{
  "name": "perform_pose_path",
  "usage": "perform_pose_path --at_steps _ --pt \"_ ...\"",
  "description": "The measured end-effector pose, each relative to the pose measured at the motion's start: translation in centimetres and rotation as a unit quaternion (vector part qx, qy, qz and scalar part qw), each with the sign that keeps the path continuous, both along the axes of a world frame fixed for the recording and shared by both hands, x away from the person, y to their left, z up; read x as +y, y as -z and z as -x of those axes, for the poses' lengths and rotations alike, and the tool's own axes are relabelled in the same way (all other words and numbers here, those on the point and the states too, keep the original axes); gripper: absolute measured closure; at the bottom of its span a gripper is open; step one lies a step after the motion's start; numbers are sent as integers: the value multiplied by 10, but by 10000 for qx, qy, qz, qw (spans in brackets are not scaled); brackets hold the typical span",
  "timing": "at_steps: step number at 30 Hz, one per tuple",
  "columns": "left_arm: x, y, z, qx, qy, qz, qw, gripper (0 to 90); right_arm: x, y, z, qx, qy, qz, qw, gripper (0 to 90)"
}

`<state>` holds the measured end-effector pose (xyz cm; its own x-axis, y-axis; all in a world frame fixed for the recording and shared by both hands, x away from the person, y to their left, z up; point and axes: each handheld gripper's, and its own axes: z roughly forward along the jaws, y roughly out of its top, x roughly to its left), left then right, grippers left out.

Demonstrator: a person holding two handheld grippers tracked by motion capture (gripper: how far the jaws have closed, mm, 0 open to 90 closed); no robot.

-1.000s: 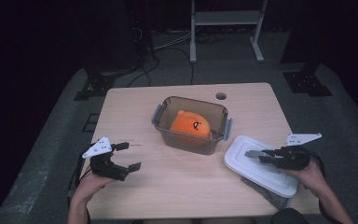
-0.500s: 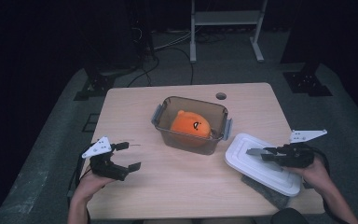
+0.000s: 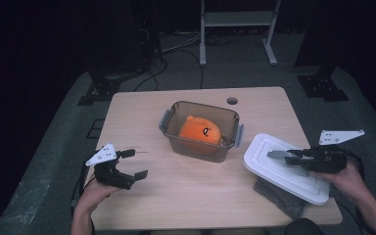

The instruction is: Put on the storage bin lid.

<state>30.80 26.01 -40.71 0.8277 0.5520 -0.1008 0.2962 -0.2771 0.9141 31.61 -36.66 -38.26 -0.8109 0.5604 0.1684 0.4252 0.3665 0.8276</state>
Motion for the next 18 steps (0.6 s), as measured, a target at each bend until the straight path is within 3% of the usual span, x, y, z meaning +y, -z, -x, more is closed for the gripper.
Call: perform_pose_path --at_steps 9,18 --pt "0 0 0 -13 8 13 10000 27 -3 -36 5 -176 -47 -21 9998 656" --pt "1 0 0 -7 -6 13 10000 27 18 -69 -7 -331 -281 -56 9990 656"
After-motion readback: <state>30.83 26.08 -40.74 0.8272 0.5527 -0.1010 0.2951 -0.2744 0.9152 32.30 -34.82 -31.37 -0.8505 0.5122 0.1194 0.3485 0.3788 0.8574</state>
